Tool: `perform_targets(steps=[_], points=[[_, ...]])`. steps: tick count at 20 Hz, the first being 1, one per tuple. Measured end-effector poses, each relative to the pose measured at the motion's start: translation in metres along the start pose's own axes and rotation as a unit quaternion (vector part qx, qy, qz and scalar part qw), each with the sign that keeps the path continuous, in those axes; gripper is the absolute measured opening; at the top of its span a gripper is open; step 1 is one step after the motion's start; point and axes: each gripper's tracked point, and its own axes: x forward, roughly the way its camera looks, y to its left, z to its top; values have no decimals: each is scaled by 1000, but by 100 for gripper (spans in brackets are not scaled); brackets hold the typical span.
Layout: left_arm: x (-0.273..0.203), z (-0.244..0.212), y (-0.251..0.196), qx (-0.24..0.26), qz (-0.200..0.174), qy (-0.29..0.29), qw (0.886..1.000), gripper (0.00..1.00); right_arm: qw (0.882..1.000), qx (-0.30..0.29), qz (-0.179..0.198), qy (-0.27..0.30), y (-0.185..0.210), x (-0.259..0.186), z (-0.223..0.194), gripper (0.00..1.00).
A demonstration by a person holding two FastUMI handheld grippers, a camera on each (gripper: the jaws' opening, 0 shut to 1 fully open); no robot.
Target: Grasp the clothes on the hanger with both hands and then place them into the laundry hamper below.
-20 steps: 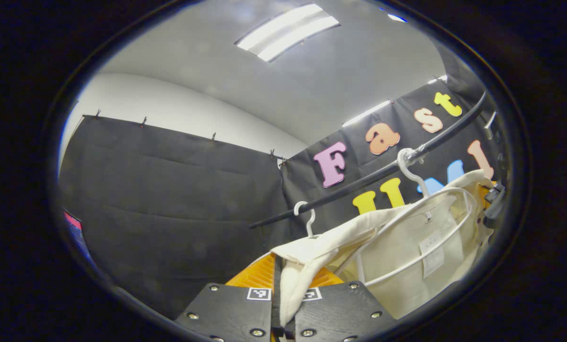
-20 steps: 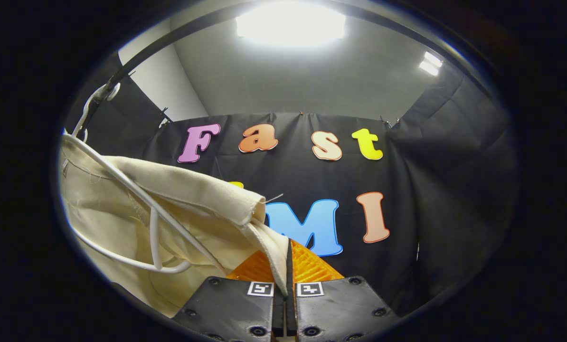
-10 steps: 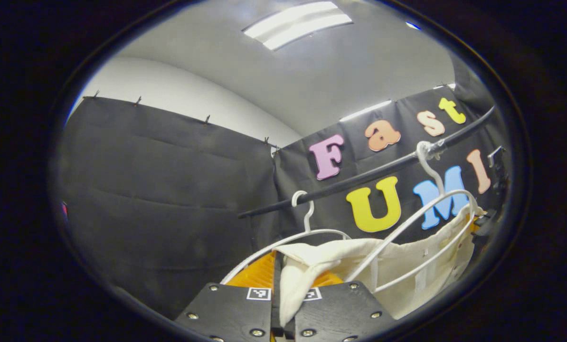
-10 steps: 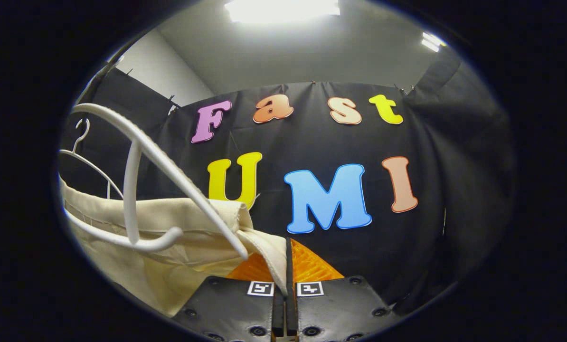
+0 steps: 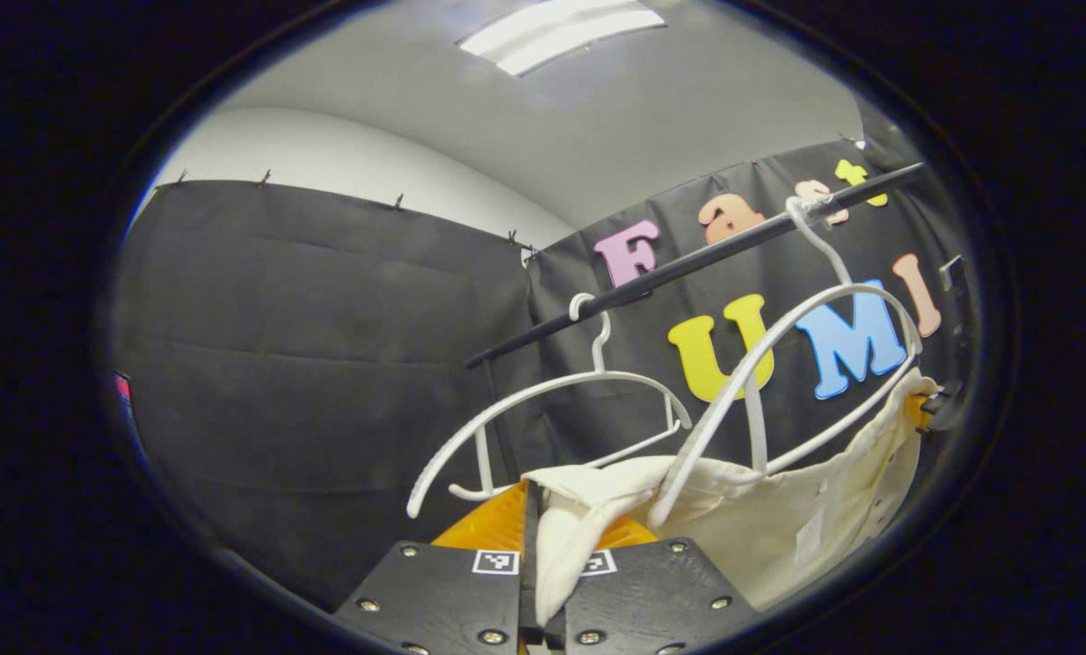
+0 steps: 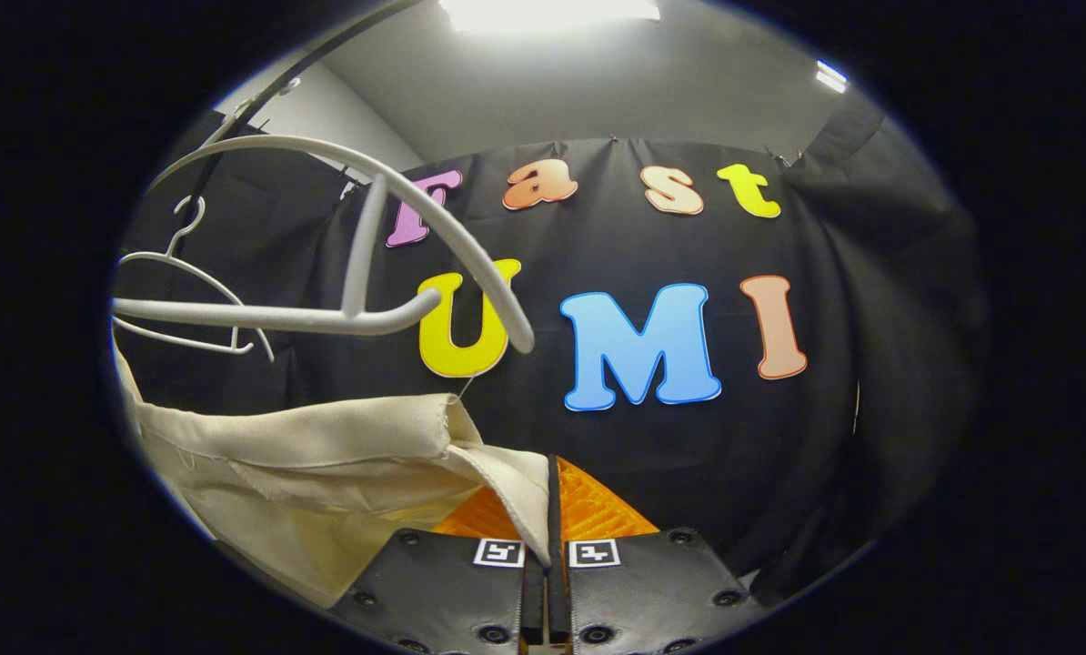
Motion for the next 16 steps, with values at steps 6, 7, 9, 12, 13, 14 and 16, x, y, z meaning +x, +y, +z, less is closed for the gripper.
perform_targets(steps=[6,7,9,12,13,14,16], points=[[-35,-33,-15,-14,-38,21,999,3,999,-12,30,9,23,-47,-15,6],[-42,-38,-20,-17,-48,24,998,3,999,-16,38,10,29,-55,-17,4],[-56,-47,-33,-24,-69,32,997,4,998,-25,56,18,42,-73,-24,6],[-71,-58,-59,-34,-95,42,994,4,996,-32,81,27,62,-99,-32,6],[-75,-61,-66,-40,-104,45,993,4,995,-32,90,29,67,-108,-34,6],[-81,-65,-72,-46,-112,48,991,4,994,-30,100,33,74,-117,-36,6],[-92,-73,-87,-57,-126,53,989,4,992,-24,118,42,87,-134,-40,7]])
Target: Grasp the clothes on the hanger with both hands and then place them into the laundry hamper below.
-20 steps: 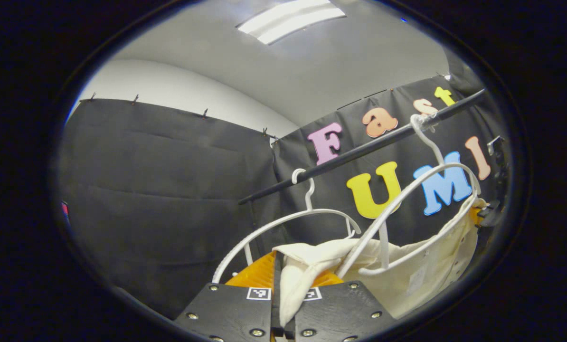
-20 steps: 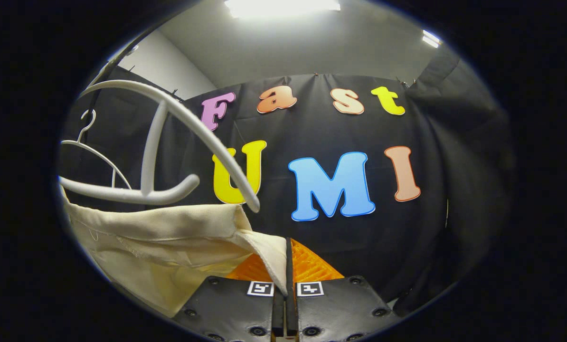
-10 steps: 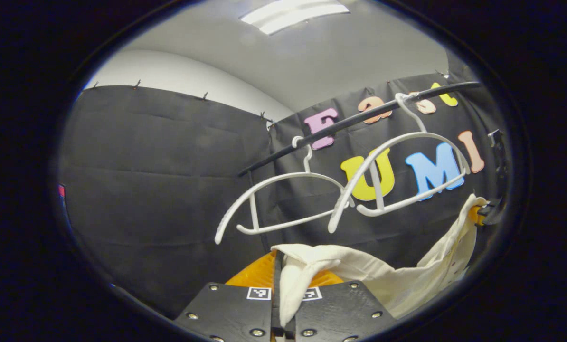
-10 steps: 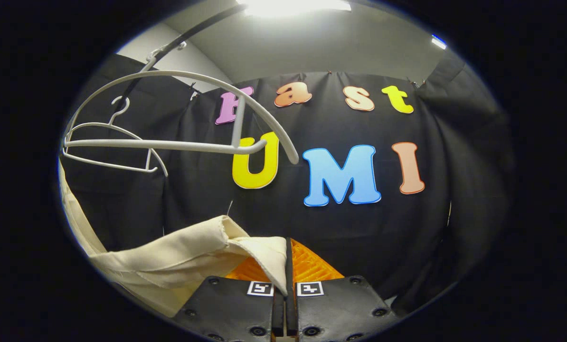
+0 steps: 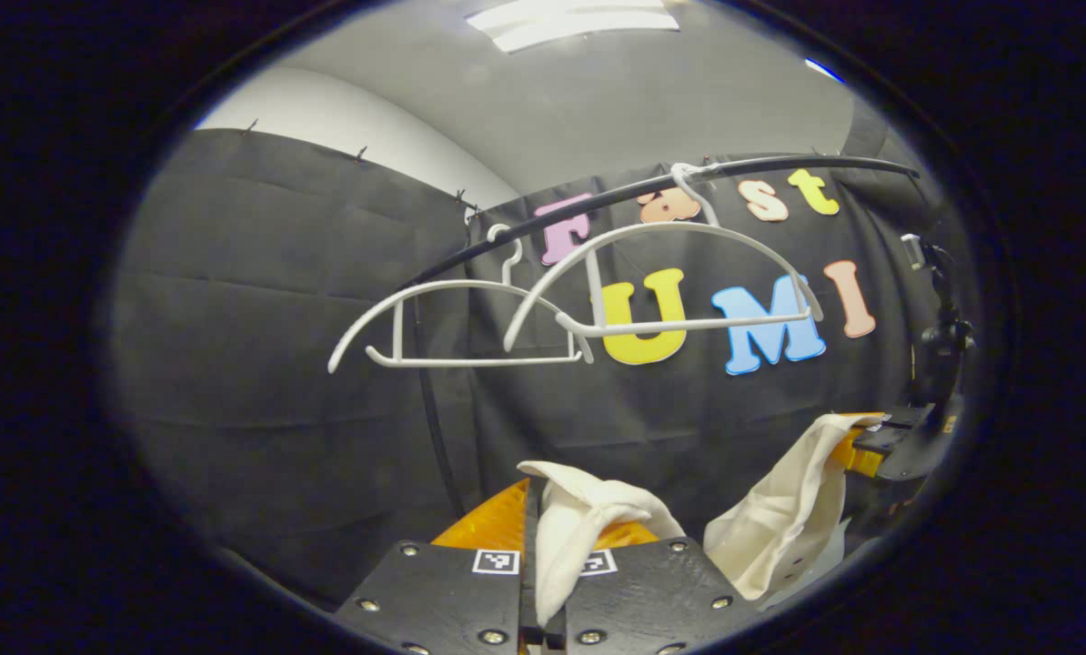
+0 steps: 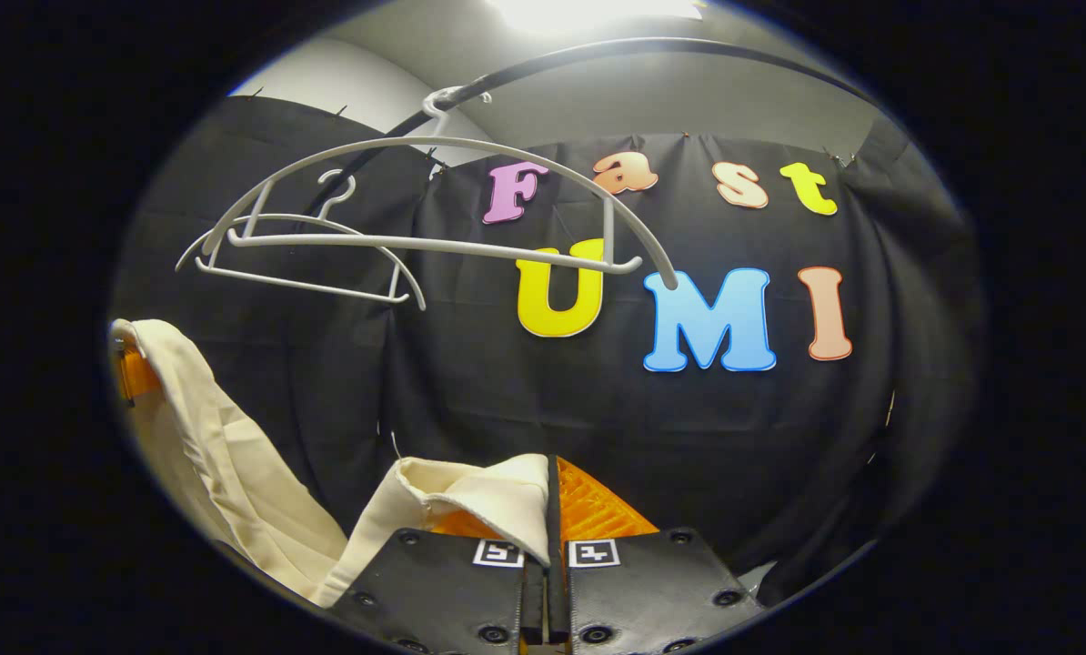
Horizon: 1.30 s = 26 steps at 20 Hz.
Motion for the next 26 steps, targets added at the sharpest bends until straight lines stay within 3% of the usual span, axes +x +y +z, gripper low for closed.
perform_targets(steps=[4,8,19,26], points=[[-11,-10,-18,-21,-19,3,1000,4,999,16,44,12,32,-25,-6,6],[-11,-37,-28,-36,-33,21,999,4,997,27,65,33,50,-47,-30,7],[-50,-159,-56,-17,-65,120,990,4,984,1,98,152,76,-110,-154,7],[-66,-263,-68,2,-68,212,975,5,965,-20,86,247,69,-128,-243,7]])
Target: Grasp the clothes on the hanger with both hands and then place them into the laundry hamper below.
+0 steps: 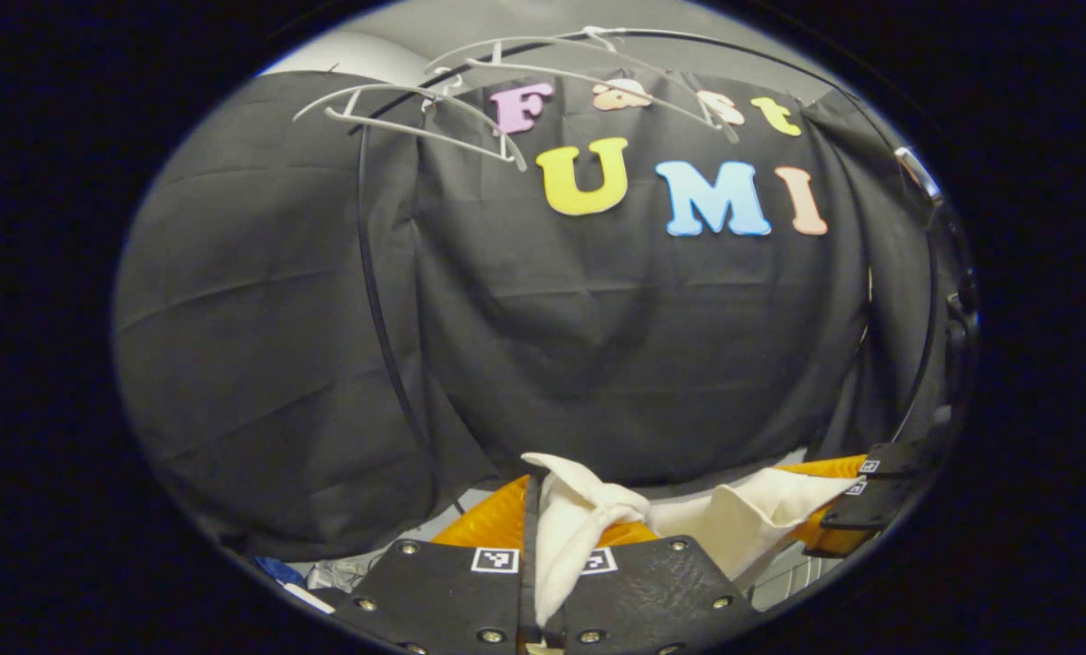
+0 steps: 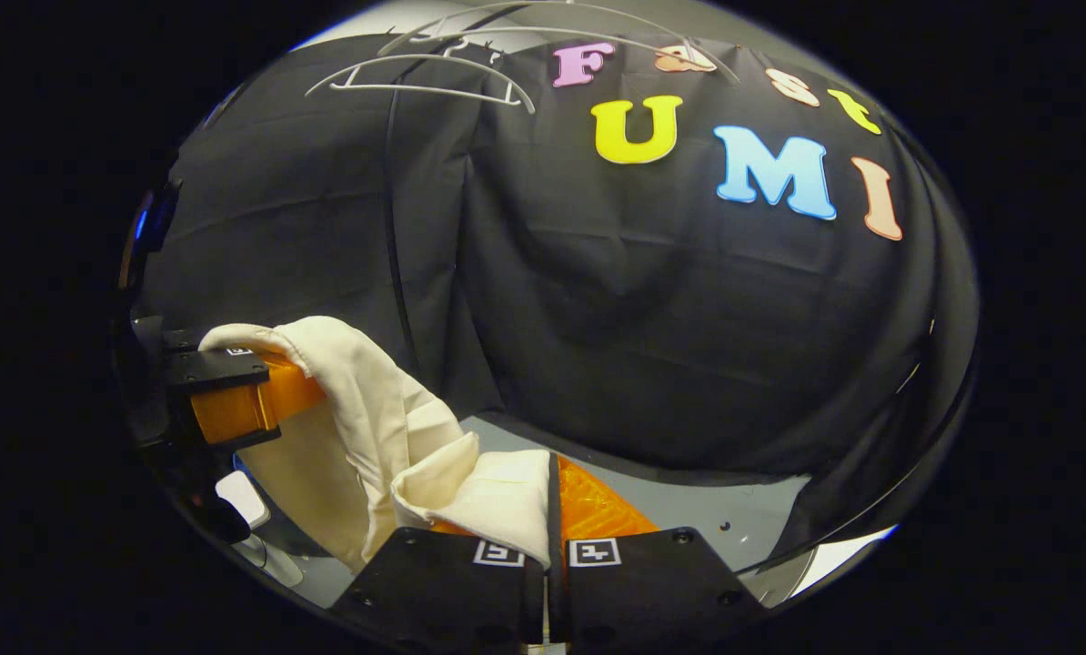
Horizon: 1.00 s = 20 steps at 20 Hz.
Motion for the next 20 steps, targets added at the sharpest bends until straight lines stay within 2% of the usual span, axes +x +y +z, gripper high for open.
perform_targets(steps=[4,8,9,11,12,13,14,18,20], points=[[22,-58,-12,13,-4,72,997,5,998,2,-15,60,-6,12,-39,7],[18,-95,-10,8,-7,117,993,8,996,-6,-22,86,-7,14,-51,12],[14,-98,-8,9,-5,123,992,27,995,-13,-23,95,-8,11,-56,12],[7,-99,-1,12,2,122,992,65,994,-28,-24,106,-7,8,-60,50],[4,-92,3,13,4,111,994,78,992,-35,-28,117,-10,6,-65,69],[2,-83,4,16,3,103,995,91,993,-30,-26,115,-8,0,-65,81],[-4,-78,5,19,3,99,995,92,993,-22,-29,109,-9,-5,-58,98],[-19,-50,15,21,5,79,997,91,996,-9,-37,81,-7,-18,-28,98],[-31,-27,21,16,2,61,998,92,998,-5,-47,47,-8,-37,-2,98]])
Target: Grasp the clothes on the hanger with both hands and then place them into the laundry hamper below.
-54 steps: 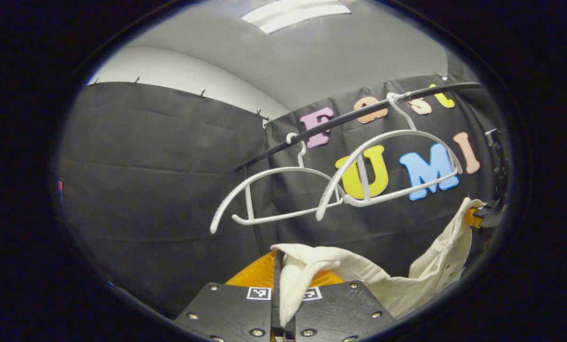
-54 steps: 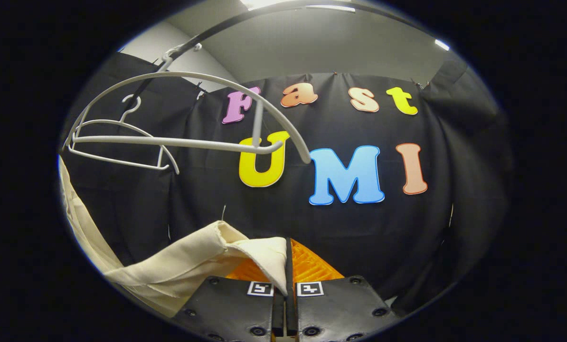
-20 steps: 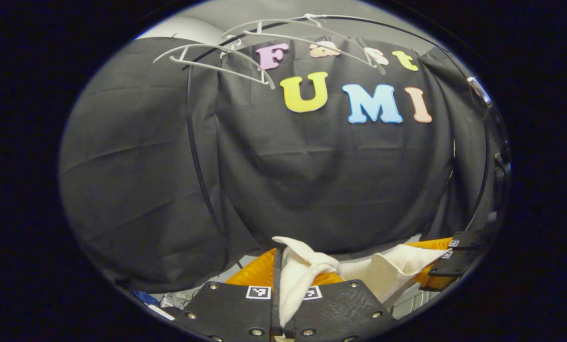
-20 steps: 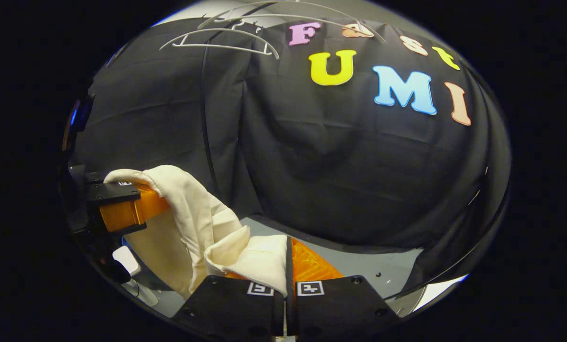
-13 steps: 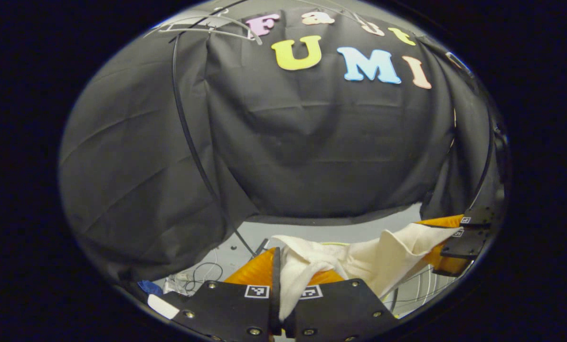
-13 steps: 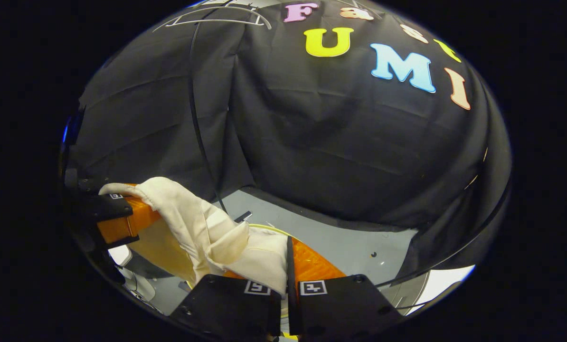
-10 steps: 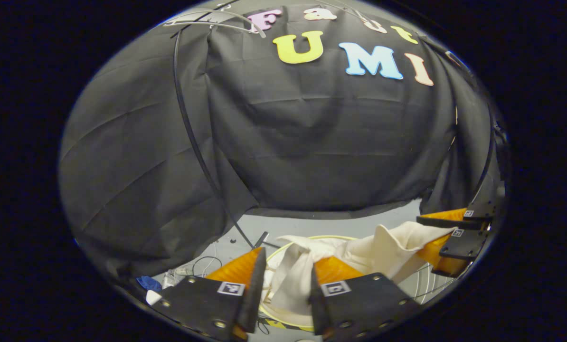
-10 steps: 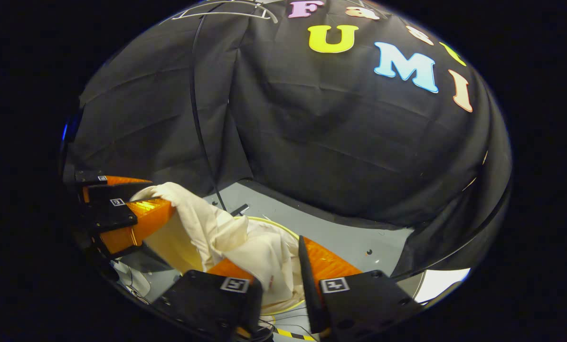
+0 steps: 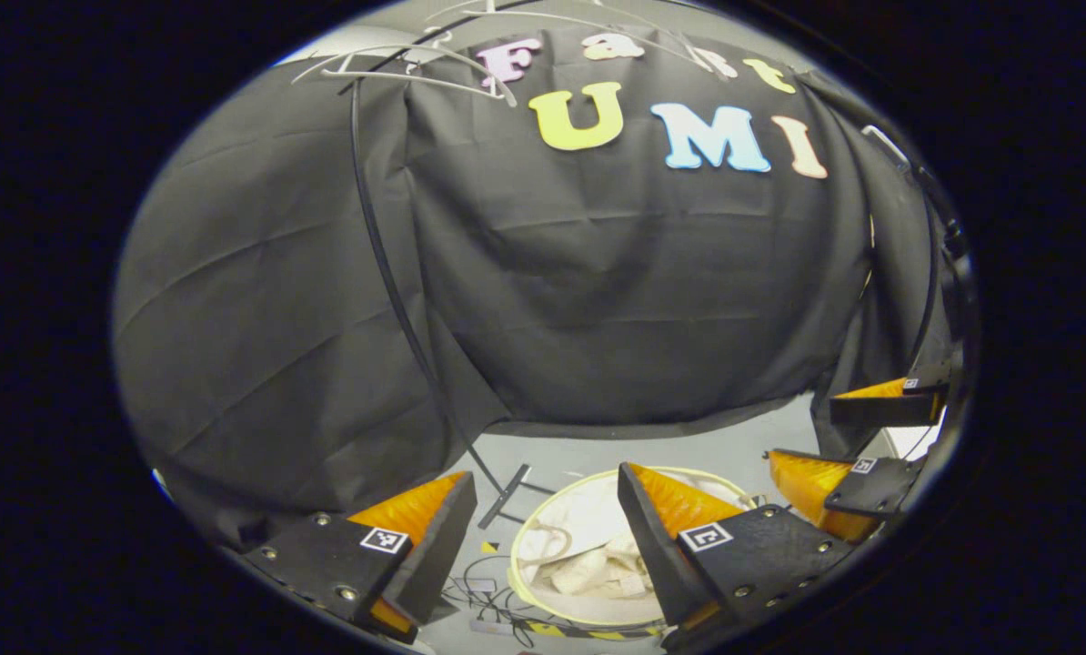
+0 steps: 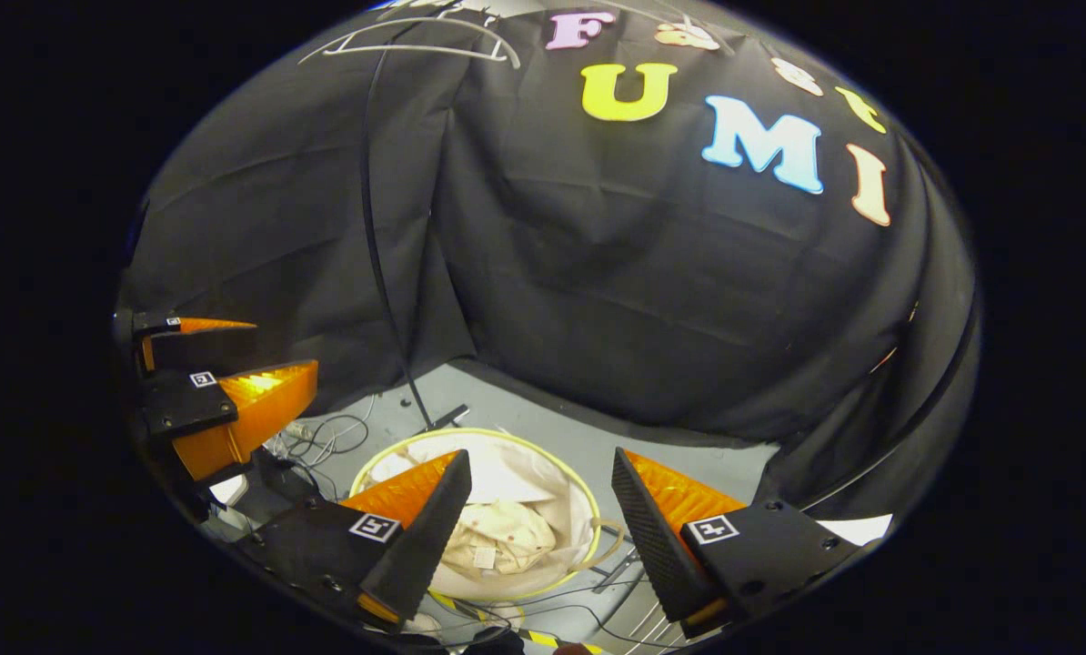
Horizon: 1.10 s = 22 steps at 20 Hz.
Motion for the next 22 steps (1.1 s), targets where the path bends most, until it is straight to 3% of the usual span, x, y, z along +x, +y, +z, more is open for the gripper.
perform_targets(steps=[5,11,17,22], points=[[-45,58,13,6,-24,-72,997,93,995,36,-37,-84,-14,-58,64,98],[-116,146,10,-5,-67,-176,982,93,980,52,-92,-168,-31,-144,118,97],[-190,207,11,-16,-107,-249,962,92,961,66,-144,-228,-53,-238,141,98],[-243,221,24,-18,-116,-288,950,92,943,74,-182,-268,-76,-307,151,97]])
